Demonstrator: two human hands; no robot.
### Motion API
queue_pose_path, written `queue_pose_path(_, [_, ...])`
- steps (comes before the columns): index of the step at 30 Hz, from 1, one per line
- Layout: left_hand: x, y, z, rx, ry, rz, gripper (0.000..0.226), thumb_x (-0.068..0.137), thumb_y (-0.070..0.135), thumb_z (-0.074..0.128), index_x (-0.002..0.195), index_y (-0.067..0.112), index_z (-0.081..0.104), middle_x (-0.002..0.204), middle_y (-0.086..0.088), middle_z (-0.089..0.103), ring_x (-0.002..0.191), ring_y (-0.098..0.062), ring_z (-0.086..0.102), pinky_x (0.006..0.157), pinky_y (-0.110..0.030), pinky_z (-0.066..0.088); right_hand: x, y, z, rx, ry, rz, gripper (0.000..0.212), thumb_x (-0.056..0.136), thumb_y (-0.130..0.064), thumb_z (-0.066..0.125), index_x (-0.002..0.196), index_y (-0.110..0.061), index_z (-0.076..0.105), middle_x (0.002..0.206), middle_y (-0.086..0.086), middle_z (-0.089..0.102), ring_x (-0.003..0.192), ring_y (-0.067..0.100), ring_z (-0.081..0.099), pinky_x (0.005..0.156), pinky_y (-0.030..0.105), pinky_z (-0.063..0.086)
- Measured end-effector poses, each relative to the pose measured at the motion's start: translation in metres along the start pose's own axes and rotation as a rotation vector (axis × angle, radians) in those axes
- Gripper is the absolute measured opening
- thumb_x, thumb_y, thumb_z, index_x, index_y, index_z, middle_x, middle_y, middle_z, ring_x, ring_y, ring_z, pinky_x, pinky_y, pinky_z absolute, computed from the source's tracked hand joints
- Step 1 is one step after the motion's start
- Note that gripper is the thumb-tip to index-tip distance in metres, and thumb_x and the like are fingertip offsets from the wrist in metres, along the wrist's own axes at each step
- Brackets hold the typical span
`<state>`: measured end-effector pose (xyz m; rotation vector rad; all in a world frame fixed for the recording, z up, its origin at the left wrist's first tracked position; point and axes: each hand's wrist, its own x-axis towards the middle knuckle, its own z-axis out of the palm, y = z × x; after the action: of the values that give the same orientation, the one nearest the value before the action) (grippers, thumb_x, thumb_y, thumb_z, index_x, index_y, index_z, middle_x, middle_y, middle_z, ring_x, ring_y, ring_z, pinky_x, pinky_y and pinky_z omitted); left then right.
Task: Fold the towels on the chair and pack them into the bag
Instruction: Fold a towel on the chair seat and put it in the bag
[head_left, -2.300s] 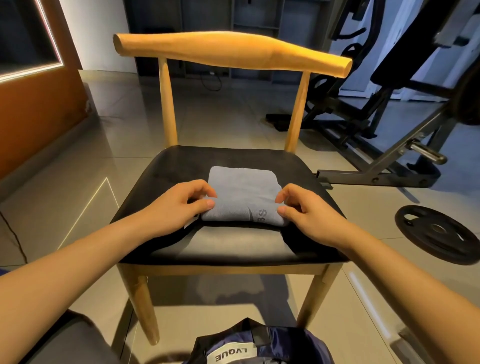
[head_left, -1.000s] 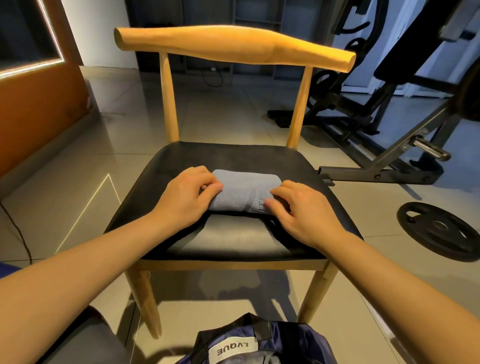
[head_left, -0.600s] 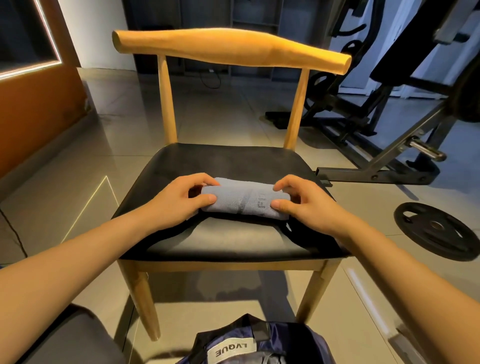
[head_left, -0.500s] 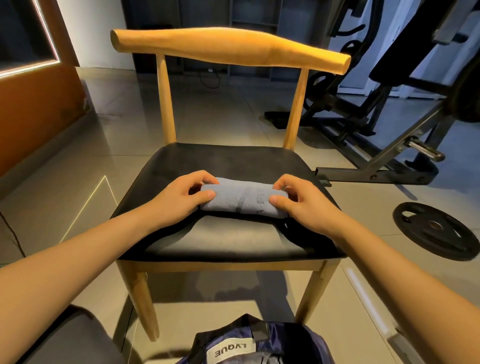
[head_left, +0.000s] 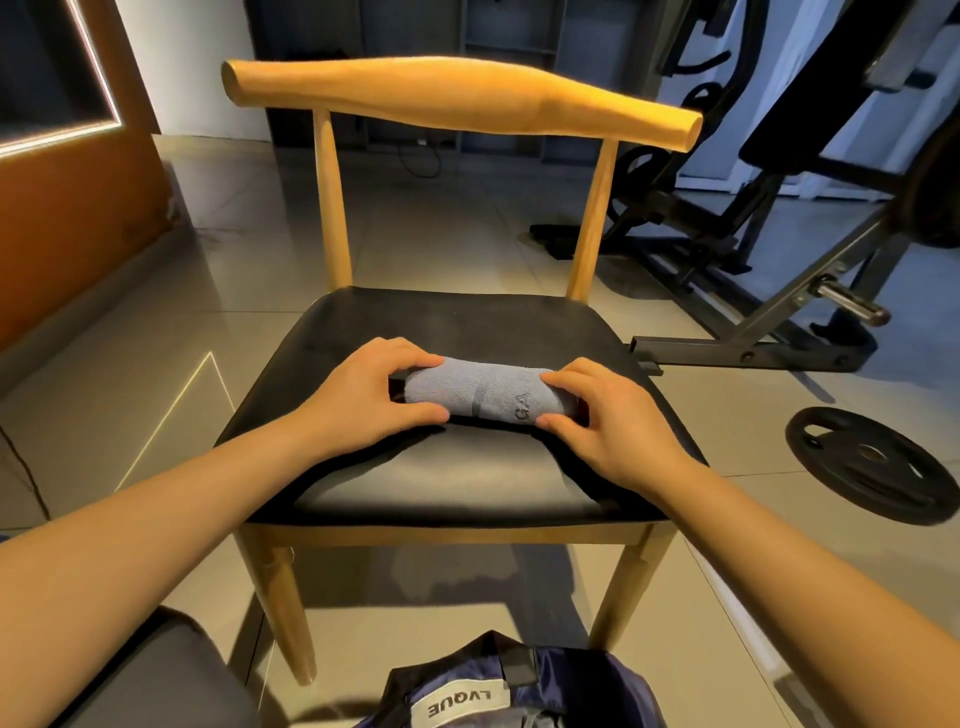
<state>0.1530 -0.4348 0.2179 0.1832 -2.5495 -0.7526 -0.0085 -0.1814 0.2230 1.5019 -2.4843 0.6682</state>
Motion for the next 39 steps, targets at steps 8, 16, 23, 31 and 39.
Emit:
queue_pose_path(8, [0.003,0.006,-0.008,-0.173,-0.041,-0.076,0.021,0.098,0.025,0.067,0.118,0.027,0.071,0.103,0.006,0.072,0.1,-0.012,0.066,0.093,-0.039,0.056,0.013,0.007,-0.011,0.483,-0.111,0.188,0.012,0.096,-0.029,0.069,0.103,-0.035,0.061,0.092,-0.004,0.068,0.074,0.013,0.062,0.072,0.034,0.056])
queue_pose_path(16, [0.013,0.003,0.009,0.059,0.122,-0.027,0.023,0.102,0.021,0.059,0.118,0.024,0.075,0.108,0.007,0.065,0.106,-0.015,0.056,0.096,-0.026,0.041,0.017,-0.007,0.005,0.127,0.165,0.178,0.018,0.099,-0.029,0.063,0.113,-0.024,0.073,0.104,-0.004,0.061,0.091,0.018,0.06,0.083,0.035,0.051])
queue_pose_path(23, [0.012,0.012,0.004,0.003,-0.103,-0.035,0.037,0.095,0.046,0.068,0.128,0.029,0.07,0.116,0.016,0.069,0.109,-0.005,0.058,0.097,-0.028,0.047,0.006,-0.009,0.0,-0.116,-0.033,-0.014,0.049,0.092,-0.057,0.062,0.132,-0.028,0.058,0.113,-0.009,0.058,0.094,0.016,0.06,0.076,0.031,0.051])
queue_pose_path(31, [0.018,0.0,0.0,-0.016,-0.196,-0.056,0.046,0.088,0.042,0.077,0.131,0.033,0.065,0.119,0.019,0.067,0.109,-0.001,0.061,0.099,-0.031,0.052,0.016,-0.003,-0.006,0.171,-0.109,0.121,0.048,0.087,-0.034,0.077,0.132,-0.03,0.06,0.123,-0.008,0.063,0.109,0.015,0.059,0.095,0.037,0.052])
queue_pose_path(39, [0.02,0.005,-0.01,-0.112,-0.145,-0.048,0.032,0.096,0.045,0.064,0.126,0.037,0.058,0.121,0.022,0.06,0.112,0.002,0.057,0.094,-0.02,0.049,0.02,-0.002,-0.011,0.249,-0.142,0.153,0.053,0.085,-0.006,0.071,0.13,-0.029,0.057,0.123,-0.006,0.062,0.112,0.015,0.058,0.092,0.028,0.052])
